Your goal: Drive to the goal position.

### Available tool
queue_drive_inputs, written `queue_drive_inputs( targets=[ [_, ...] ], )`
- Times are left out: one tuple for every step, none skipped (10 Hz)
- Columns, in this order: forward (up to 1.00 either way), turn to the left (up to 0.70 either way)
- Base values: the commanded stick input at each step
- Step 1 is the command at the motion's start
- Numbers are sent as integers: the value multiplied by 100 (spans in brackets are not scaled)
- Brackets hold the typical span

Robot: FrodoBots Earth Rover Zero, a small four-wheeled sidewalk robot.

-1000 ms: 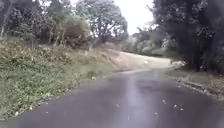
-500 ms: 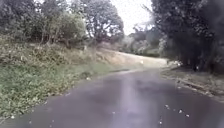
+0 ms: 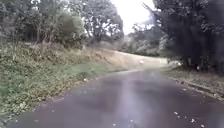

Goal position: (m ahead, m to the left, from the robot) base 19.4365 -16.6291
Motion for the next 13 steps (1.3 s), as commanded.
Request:
queue_drive_inputs(
  targets=[
    [45, -12],
    [45, -27],
    [45, -27],
    [45, -27],
    [45, -27],
    [45, -27],
    [45, -27],
    [45, -27],
    [45, -27],
    [45, -27],
    [45, -27],
    [45, -27],
    [45, -27]
  ],
)
